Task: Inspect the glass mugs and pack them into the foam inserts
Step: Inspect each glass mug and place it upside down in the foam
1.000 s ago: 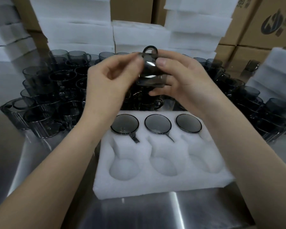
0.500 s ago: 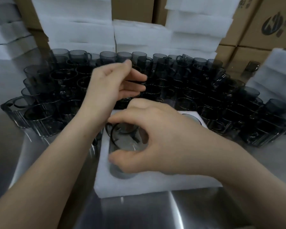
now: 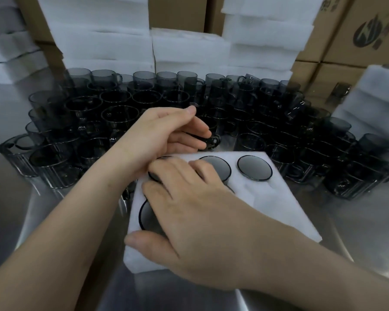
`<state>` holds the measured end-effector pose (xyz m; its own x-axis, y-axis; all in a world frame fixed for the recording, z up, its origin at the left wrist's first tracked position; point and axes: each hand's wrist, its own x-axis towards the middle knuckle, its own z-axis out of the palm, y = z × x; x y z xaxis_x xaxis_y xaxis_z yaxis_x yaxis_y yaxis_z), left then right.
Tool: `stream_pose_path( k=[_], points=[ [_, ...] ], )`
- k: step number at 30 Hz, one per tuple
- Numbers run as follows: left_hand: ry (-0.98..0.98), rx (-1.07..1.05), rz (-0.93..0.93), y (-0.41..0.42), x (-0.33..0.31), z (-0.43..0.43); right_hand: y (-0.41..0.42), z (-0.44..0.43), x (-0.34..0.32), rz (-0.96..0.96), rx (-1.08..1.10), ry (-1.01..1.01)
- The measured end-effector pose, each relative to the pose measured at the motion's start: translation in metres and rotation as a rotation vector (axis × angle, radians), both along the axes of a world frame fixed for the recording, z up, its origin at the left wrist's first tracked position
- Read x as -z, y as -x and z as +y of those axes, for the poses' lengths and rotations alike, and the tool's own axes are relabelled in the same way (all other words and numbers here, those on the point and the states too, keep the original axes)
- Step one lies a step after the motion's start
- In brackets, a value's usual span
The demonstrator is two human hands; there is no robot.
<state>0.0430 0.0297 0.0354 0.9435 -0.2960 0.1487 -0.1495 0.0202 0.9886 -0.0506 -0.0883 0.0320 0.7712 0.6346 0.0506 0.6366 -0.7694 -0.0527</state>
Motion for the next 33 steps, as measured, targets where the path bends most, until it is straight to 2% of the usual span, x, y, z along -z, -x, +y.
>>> stream_pose_path(
  k=[3,10,12,15,17,18,21,23,25,33],
  points=[
    [0.004,0.003,0.011,-0.002,0.000,0.002,0.006,-0.006,0.007,0.056,-0.051,-0.052],
    [0.091,-0.036,0.053,-0.003,-0.001,0.003,-0.011,-0.013,-0.011,0.242,-0.124,-0.032],
    [0.105,-0.079,0.036,-0.002,-0.002,0.001,-0.027,-0.024,-0.031,0.220,-0.110,-0.215],
    [0.089,-0.209,-0.028,-0.002,0.000,-0.004,-0.062,-0.049,-0.061,0.182,0.113,-0.641],
    [-0.024,-0.286,-0.118,-0.003,0.002,-0.007,-0.096,-0.062,-0.068,0.122,0.273,-0.863],
    [-0.119,-0.301,-0.179,-0.002,0.004,-0.008,-0.115,-0.064,-0.067,0.085,0.315,-0.898],
    [-0.412,-0.279,-0.343,0.002,0.008,-0.013,-0.156,-0.055,-0.058,0.095,0.307,-0.740],
    [-0.500,-0.269,-0.401,0.005,0.008,-0.015,-0.173,-0.042,-0.051,0.138,0.267,-0.579],
    [-0.528,-0.268,-0.430,0.005,0.008,-0.016,-0.184,-0.029,-0.043,0.145,0.242,-0.491],
    [-0.548,-0.263,-0.435,0.005,0.008,-0.016,-0.201,-0.019,-0.036,0.137,0.224,-0.488]
  ],
)
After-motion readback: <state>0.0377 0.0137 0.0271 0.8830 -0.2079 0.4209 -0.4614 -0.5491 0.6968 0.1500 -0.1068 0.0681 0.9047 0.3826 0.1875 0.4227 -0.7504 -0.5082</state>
